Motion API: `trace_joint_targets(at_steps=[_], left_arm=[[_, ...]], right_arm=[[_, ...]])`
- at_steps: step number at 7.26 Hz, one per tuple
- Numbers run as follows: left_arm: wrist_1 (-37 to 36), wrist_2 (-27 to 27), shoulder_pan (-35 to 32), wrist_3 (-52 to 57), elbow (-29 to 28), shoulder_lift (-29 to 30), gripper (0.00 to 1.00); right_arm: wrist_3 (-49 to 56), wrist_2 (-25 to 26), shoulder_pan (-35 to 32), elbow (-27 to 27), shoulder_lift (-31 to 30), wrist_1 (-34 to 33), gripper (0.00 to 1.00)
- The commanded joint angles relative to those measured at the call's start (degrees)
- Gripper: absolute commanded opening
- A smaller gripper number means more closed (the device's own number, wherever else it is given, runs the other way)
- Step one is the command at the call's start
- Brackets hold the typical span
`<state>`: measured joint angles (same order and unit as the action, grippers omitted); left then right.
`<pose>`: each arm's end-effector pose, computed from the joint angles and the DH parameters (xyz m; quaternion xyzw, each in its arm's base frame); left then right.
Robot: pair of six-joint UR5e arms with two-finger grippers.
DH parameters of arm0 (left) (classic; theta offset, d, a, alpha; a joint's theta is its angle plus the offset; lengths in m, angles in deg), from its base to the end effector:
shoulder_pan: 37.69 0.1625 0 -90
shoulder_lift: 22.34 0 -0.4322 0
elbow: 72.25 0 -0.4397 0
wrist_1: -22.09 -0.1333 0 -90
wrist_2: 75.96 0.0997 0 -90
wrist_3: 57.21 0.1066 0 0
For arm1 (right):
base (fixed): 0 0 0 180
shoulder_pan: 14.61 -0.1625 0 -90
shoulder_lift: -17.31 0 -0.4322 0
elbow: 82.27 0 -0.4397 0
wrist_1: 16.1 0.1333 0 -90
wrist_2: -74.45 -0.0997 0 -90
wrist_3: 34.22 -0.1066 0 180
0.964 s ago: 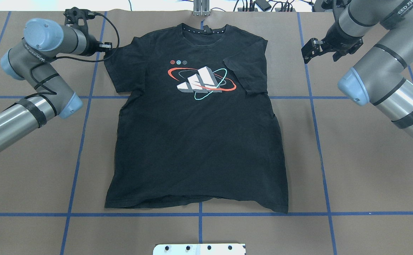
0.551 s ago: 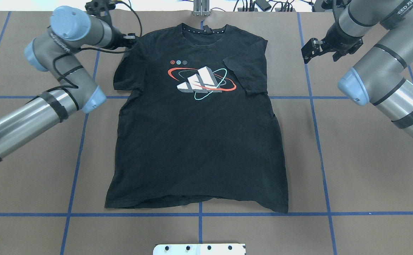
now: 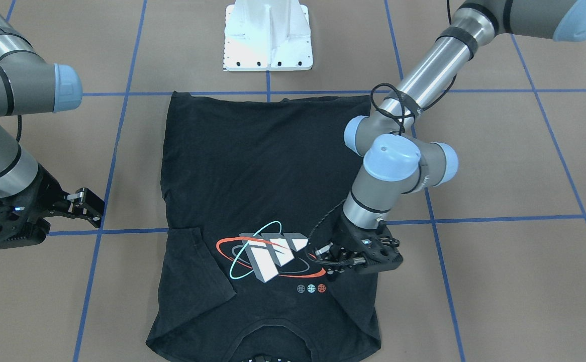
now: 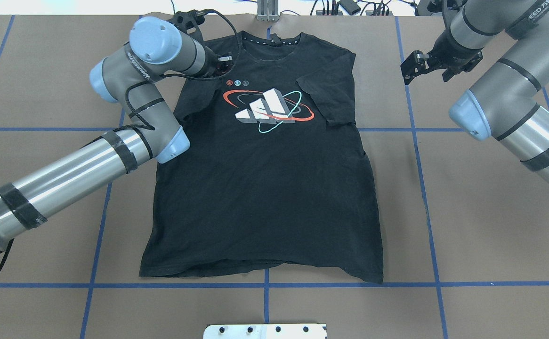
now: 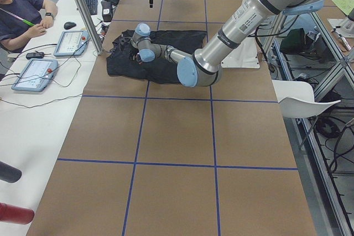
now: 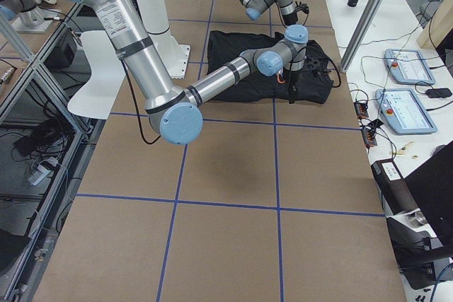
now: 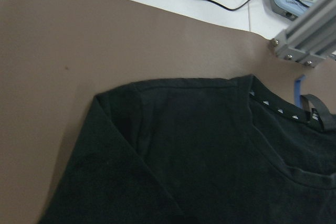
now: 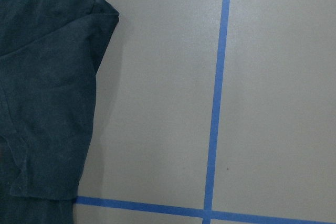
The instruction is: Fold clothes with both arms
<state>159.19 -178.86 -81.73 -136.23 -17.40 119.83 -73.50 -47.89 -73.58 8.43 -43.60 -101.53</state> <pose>0.5700 -0.7035 0.2545 0.1592 0.5118 -0.1824 0.8243 -0.3083 -0.6604 0.3398 0.0787 -0.3809 -0.0160 0.9211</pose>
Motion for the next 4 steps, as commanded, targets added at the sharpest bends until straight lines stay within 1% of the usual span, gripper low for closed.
trace_joint_targets(at_steps=[1,3,4], left_arm=[[0.0,0.2,1.6,-2.1,-0.6,1.4,0.0],[0.0,0.2,1.7,-2.1,-0.9,1.4,0.0],[0.1,0.2,1.6,-1.7,-0.9,1.4,0.48]], right_arm=[[0.0,0.0,0.0,-0.3,0.0,0.0,1.0],[0.0,0.0,0.0,-0.4,0.0,0.0,1.0],[0.0,0.0,0.0,-0.4,0.0,0.0,1.0]])
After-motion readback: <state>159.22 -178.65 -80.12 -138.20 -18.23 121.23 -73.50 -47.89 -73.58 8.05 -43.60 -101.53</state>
